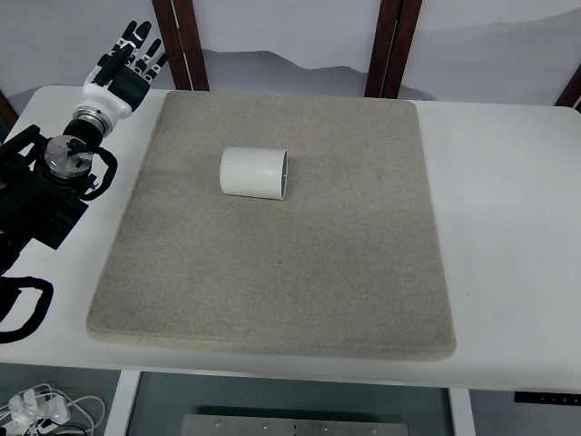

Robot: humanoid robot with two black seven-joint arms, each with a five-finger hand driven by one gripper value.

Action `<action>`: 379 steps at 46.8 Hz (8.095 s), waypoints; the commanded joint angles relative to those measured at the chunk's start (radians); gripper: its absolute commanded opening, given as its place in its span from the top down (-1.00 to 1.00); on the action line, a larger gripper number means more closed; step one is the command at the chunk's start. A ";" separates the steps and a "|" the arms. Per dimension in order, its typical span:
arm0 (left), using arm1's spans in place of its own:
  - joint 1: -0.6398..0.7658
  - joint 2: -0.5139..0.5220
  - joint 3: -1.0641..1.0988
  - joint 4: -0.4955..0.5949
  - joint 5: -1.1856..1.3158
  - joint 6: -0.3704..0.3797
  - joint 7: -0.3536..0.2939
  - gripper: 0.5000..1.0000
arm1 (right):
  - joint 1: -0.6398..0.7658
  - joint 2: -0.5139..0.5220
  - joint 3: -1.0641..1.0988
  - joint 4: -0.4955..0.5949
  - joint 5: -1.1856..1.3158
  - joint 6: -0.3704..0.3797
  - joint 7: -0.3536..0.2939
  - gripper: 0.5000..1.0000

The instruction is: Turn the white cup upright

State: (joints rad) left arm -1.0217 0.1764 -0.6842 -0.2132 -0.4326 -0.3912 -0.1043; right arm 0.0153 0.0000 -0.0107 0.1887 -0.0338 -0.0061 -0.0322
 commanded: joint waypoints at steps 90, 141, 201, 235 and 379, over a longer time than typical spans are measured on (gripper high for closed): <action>-0.100 0.118 0.017 -0.159 0.859 -0.110 -0.002 -0.97 | 0.000 0.000 0.000 0.000 0.000 0.000 0.000 -0.81; -0.113 0.226 0.227 -0.758 1.750 -0.057 0.081 -0.89 | 0.000 0.000 0.000 0.000 0.000 0.000 0.000 -0.81; -0.110 0.135 0.313 -0.680 1.847 0.023 0.080 0.81 | 0.000 0.000 0.000 0.000 0.000 0.000 0.000 -0.81; -0.104 0.158 0.227 -0.486 1.164 -0.070 0.031 1.00 | 0.000 0.000 0.000 0.000 0.000 0.000 0.000 -0.81; 0.180 0.020 0.209 -0.187 0.925 0.038 -0.507 -0.97 | 0.000 0.000 0.000 0.000 0.000 0.000 0.000 -0.81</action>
State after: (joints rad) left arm -0.8439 0.1963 -0.4759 -0.3973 0.4935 -0.3497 -0.6108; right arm 0.0153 0.0000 -0.0107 0.1887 -0.0337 -0.0061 -0.0323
